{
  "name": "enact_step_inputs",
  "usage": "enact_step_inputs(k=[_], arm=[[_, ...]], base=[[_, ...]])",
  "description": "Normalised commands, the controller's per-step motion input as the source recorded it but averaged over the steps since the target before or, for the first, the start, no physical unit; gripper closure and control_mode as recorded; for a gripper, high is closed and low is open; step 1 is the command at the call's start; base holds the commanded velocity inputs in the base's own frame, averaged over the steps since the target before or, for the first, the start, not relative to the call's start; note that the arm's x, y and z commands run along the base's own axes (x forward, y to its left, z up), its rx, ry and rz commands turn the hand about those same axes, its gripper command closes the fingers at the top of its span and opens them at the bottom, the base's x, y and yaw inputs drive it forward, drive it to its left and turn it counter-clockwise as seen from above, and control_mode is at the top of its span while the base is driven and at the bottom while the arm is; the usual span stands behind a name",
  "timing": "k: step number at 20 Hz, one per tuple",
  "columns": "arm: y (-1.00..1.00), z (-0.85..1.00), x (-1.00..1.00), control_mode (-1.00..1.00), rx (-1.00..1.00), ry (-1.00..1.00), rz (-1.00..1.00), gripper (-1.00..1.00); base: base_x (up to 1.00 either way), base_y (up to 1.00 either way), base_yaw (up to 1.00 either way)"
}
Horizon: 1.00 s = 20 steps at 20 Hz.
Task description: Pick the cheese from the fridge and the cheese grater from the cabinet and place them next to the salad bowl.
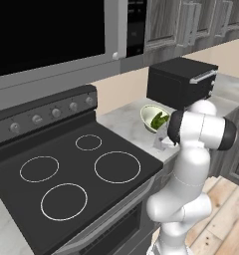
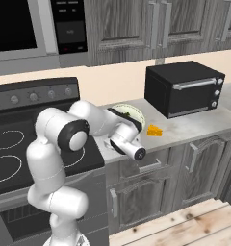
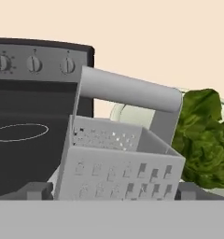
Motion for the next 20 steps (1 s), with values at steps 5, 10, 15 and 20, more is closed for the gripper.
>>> enact_step_inputs(k=[5,10,15,20], arm=[[-0.03,0.08,-0.37,-1.00,0.00,-0.02,0.00,-1.00],[0.00,0.07,-0.65,-1.00,0.00,-0.06,0.01,-1.00],[0.04,0.15,-0.74,-1.00,0.00,-0.09,0.10,-1.00],[0.00,0.77,-0.51,-1.00,0.00,-0.01,0.03,-1.00]], base=[[0.00,0.00,0.00],[0.00,0.00,0.00],[0.00,0.00,0.00],[0.00,0.00,0.00]])
